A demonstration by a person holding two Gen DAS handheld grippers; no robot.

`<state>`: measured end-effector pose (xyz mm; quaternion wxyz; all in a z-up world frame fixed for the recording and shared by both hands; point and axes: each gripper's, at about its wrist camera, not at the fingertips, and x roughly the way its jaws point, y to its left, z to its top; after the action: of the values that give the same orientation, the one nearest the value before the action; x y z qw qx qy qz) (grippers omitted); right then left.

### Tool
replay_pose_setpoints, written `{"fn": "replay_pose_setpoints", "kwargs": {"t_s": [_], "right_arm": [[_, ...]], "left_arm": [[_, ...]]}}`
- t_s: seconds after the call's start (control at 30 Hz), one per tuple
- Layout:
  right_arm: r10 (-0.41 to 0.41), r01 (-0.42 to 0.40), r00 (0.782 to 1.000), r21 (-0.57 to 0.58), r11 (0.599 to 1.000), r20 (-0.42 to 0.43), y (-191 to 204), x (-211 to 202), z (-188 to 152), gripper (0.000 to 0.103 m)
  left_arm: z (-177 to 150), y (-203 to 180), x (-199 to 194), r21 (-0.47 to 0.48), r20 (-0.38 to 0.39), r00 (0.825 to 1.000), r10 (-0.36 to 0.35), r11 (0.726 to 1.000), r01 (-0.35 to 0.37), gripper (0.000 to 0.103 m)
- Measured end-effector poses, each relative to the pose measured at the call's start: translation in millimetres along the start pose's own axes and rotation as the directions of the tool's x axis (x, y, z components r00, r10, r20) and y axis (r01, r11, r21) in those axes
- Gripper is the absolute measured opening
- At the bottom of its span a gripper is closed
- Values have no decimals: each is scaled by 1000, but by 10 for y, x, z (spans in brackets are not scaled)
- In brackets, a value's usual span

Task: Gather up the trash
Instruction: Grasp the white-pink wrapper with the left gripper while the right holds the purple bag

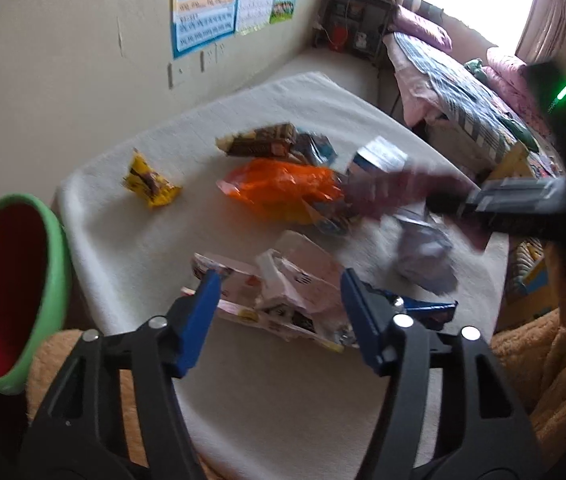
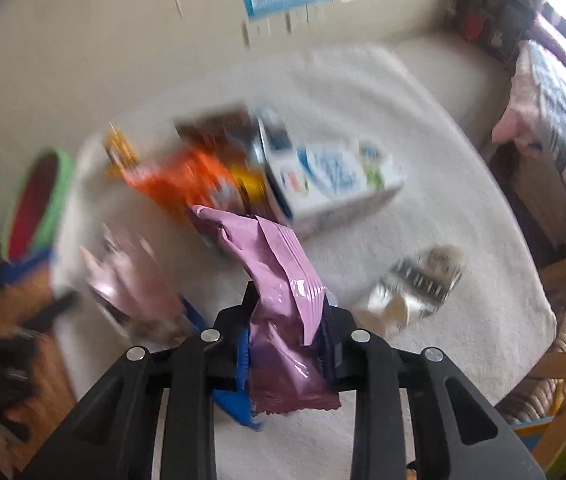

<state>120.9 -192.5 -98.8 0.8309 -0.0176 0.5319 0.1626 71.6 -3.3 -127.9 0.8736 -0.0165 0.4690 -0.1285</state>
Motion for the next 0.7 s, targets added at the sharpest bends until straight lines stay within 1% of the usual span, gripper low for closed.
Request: {"fn": "replay_pose_setpoints", "kwargs": {"t_s": [0.07, 0.13, 0.2, 0.3, 0.4, 0.5, 0.6, 0.63, 0.67, 0.7], "right_arm": [[36, -39, 995, 39, 998, 95, -47, -242, 35, 26], [32, -45, 987, 77, 996, 158, -98, -385, 71, 26], [24, -49, 981, 122, 991, 195, -161, -449, 87, 26], [40, -79, 978, 184, 980, 204, -284, -436, 120, 26], [65, -109, 977, 217, 970, 204, -329, -426, 119, 27], [76, -125, 974, 224, 966, 213, -327, -443, 141, 27], [80, -129, 972, 219, 967, 220, -299, -451, 140, 27], [82, -130, 972, 216, 968, 221, -288, -449, 141, 27], [82, -130, 972, 213, 968, 221, -280, -449, 140, 27], [81, -129, 972, 211, 969, 222, -271, -449, 142, 27]], "left_arm": [[-9, -24, 57, -3, -19, 1000, -14, 1000, 14, 57], [-12, -60, 118, -1, -35, 999, -26, 1000, 26, 57], [6, -115, 213, 9, -55, 998, -35, 999, 35, 57], [47, -172, 374, 22, -89, 996, -30, 999, 33, 57], [60, -210, 509, 23, -124, 992, -24, 999, 27, 57], [34, -236, 629, 23, -156, 988, -20, 999, 24, 57], [13, -290, 692, 56, -164, 986, -8, 998, 17, 57], [8, -310, 698, 69, -162, 987, -5, 997, 17, 53], [7, -318, 690, 75, -154, 988, -4, 997, 16, 42], [12, -316, 675, 74, -147, 989, -7, 997, 18, 40]]}}
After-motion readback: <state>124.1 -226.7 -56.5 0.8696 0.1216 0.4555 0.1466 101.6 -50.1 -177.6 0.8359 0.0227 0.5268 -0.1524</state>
